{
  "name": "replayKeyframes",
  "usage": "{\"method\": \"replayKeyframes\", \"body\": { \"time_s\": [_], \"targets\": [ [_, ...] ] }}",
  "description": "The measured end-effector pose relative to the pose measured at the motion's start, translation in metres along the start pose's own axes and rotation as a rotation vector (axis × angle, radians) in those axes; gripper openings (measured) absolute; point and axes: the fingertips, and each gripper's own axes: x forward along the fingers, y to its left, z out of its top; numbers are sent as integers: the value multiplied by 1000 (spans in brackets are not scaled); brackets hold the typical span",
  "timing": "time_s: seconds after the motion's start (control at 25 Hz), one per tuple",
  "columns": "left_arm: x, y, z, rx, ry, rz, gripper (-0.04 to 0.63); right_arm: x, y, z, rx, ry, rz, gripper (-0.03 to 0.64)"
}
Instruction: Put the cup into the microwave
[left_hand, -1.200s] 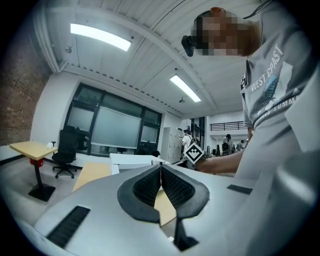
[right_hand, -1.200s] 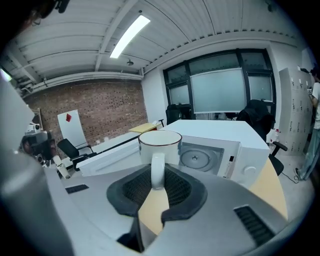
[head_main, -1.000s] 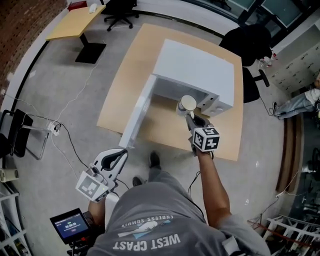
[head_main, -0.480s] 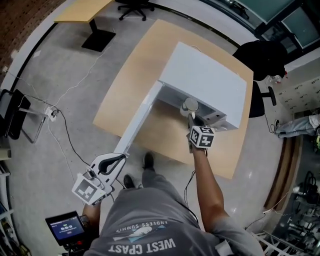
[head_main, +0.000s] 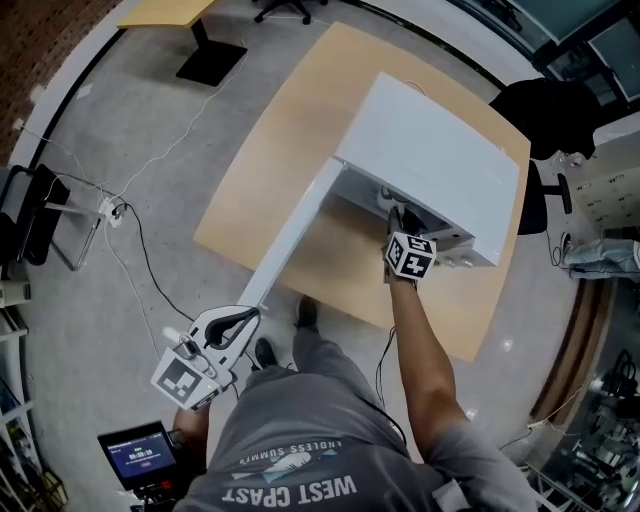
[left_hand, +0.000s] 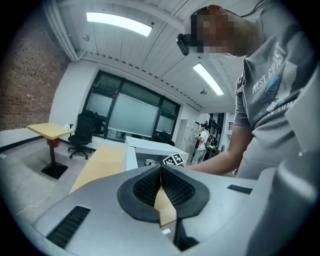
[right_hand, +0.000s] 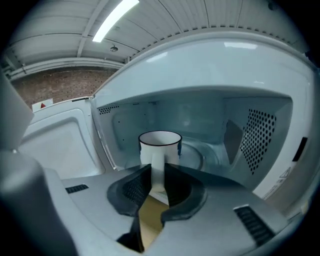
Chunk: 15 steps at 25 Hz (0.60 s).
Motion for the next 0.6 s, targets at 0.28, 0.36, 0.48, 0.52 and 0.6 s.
{"method": "replayKeyframes", "body": {
  "time_s": [0.28,0.36,0.48,0.52,0.6],
  "targets": [
    [6,5,-6,-14,12,-4,21,24,-10,6,13,-77,-43,67],
    [6,1,-4,-18,17,-6,21,25,-13,11,12,-94,-49,67],
    [8,2,-8,-19,23,-9,21,33,-17,10,10,-115,-57,67],
    [8,3,-10,-21,24,-8,21,36,-18,9,9,-122,-58,69],
    [8,4,-12,-24,26,-4,21,39,-19,10,-2,-134,-59,69]
  ]
}}
